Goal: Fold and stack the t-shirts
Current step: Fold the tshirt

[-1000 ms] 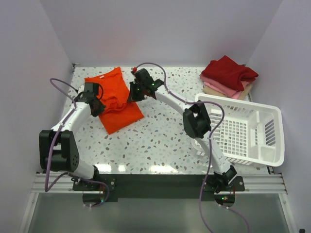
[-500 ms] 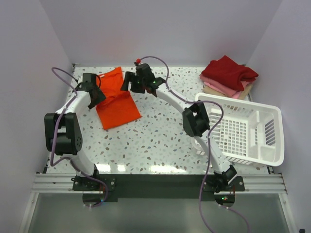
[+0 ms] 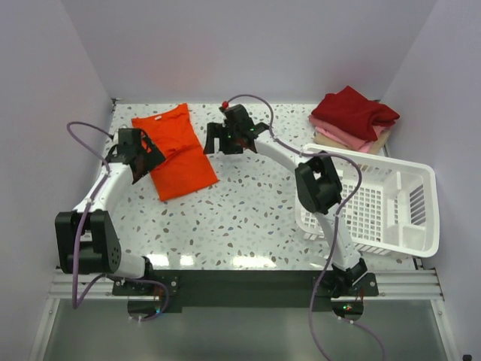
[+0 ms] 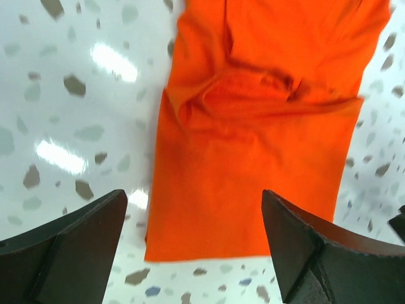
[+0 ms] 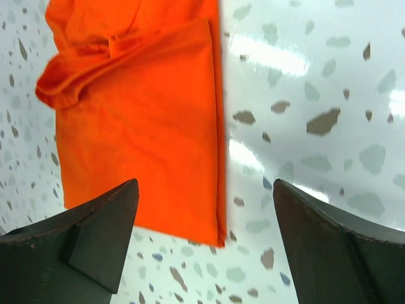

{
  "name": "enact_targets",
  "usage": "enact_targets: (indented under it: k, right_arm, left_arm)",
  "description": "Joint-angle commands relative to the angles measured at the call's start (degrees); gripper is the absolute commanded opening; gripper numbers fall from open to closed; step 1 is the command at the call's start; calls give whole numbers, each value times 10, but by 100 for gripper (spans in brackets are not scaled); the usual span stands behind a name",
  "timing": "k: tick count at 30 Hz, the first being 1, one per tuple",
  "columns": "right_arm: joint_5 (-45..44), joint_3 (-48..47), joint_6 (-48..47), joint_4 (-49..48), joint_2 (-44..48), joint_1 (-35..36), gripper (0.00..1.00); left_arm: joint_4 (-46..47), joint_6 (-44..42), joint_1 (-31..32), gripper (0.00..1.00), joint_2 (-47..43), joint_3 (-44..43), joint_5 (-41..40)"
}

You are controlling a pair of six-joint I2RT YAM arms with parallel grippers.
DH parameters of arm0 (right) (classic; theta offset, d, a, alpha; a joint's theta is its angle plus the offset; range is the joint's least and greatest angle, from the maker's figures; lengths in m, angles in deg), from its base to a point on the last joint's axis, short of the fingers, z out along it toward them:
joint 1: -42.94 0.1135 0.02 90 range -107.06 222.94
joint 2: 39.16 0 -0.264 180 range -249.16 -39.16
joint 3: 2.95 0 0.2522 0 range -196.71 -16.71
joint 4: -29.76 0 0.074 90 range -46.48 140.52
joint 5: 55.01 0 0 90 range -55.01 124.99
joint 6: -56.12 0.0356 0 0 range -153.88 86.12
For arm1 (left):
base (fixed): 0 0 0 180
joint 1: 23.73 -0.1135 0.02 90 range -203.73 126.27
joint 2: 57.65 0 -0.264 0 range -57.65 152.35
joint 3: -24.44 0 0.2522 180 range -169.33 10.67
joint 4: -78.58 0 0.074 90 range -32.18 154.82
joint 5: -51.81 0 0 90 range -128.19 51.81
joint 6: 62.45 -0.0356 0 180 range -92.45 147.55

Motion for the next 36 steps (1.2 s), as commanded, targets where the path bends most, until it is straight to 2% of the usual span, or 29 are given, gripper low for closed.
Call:
enact_targets:
  k: [1, 6, 9, 16, 26, 32, 36]
  right_arm:
    - [30, 54, -33, 7, 71, 1, 90]
    - [46, 109, -36, 6, 86, 1, 84]
    - [53, 131, -37, 2, 84, 4, 81]
    - [53, 163, -42, 1, 79, 24, 74]
    - [57, 142, -46, 14, 63, 41, 69]
    - [48, 131, -51, 22, 51, 49, 67]
    - [37, 117, -55, 30, 39, 50, 66]
  left_arm:
    - [29, 13, 4, 91, -42, 73, 68]
    - [27, 26, 20, 89, -70, 138, 73]
    - [24, 33, 50, 88, -68, 149, 64]
    - [-6, 32, 78, 79, -42, 151, 26]
    - [-39, 37, 97, 77, -45, 156, -38]
    - [-15, 41, 97, 74, -40, 168, -38]
    - [9, 31, 97, 69, -29, 168, -39]
